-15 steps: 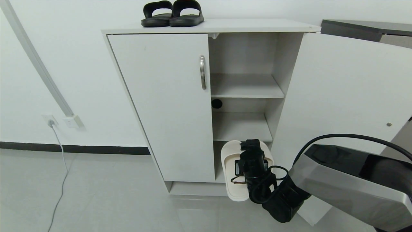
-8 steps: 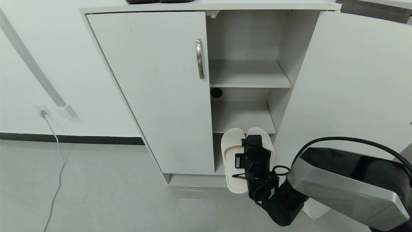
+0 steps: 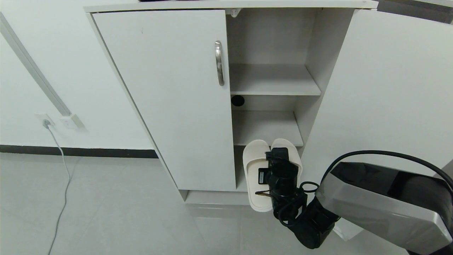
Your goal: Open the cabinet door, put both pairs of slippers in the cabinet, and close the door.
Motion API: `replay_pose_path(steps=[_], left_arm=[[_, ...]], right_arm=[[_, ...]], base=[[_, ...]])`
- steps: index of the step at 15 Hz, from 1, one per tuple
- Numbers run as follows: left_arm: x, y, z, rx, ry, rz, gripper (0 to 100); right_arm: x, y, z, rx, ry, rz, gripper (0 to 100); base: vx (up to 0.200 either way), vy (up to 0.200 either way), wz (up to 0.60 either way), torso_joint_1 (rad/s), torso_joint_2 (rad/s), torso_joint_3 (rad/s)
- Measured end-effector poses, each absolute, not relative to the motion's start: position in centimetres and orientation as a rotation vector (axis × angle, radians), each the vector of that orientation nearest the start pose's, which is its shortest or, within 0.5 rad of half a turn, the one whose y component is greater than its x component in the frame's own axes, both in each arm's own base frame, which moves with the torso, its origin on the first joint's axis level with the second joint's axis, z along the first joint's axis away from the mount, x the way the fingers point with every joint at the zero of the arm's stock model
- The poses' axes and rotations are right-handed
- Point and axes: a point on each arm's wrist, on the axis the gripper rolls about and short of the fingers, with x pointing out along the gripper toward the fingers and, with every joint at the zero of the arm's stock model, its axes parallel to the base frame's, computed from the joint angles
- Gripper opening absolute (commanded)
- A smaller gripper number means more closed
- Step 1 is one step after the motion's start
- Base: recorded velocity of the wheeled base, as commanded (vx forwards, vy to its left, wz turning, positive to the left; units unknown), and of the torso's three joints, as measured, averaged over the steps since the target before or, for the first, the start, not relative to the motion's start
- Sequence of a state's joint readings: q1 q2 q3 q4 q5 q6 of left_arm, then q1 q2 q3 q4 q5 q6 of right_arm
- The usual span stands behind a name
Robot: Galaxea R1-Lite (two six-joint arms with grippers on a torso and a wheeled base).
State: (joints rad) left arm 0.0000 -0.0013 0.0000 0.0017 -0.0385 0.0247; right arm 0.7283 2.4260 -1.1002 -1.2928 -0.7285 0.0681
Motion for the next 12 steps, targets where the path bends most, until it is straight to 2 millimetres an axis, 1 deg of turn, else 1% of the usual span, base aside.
replay_pose_path(steps=[10,12], left_arm=[[-2.29,-0.09,7.52,0.021,0.001,-0.038,0],[-2.29,-0.09,7.53,0.021,0.0,-0.039,0]], right_arm=[[33.79,28.04,4.31,0.046,0.024,-0.003,0],[33.87,27.98,4.34,0.047,0.023,-0.004,0]], base=[[0.2,0.0,0.0,0.001,0.0,0.0],[0.0,0.0,0.0,0.0,0.0,0.0]])
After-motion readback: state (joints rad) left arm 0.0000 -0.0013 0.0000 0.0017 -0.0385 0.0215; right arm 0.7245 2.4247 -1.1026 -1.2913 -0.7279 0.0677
